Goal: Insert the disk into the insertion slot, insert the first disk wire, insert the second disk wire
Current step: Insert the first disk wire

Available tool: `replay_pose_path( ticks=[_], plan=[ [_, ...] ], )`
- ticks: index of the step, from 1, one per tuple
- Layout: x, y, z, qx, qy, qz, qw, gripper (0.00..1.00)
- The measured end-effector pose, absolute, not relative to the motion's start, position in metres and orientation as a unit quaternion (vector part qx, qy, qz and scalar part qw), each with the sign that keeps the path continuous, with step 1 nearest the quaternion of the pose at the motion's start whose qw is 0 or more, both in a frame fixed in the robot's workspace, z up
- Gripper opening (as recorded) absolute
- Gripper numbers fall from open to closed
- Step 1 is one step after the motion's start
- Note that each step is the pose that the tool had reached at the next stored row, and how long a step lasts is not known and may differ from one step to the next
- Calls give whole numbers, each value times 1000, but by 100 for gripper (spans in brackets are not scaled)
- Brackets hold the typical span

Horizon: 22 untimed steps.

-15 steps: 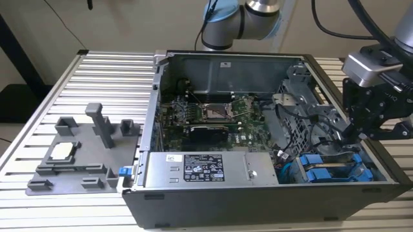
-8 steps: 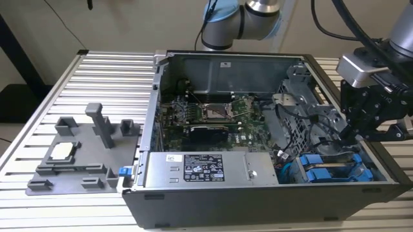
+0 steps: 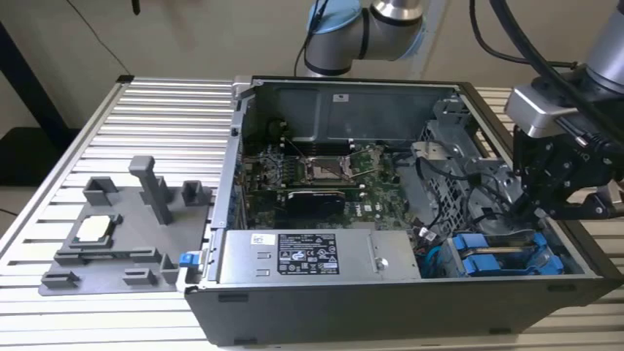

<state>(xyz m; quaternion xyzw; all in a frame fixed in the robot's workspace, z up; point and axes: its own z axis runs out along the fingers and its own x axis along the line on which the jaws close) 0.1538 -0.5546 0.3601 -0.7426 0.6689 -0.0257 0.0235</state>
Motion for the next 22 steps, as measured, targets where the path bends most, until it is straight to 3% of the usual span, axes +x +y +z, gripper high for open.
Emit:
replay_pose_path(
  ticks=[9, 15, 22],
  plan=[
    [153, -573, 360, -741, 671, -23, 26, 19],
    [153, -573, 359, -734, 677, -9, 45, 19],
    [155, -574, 355, -731, 681, -8, 46, 19]
  ],
)
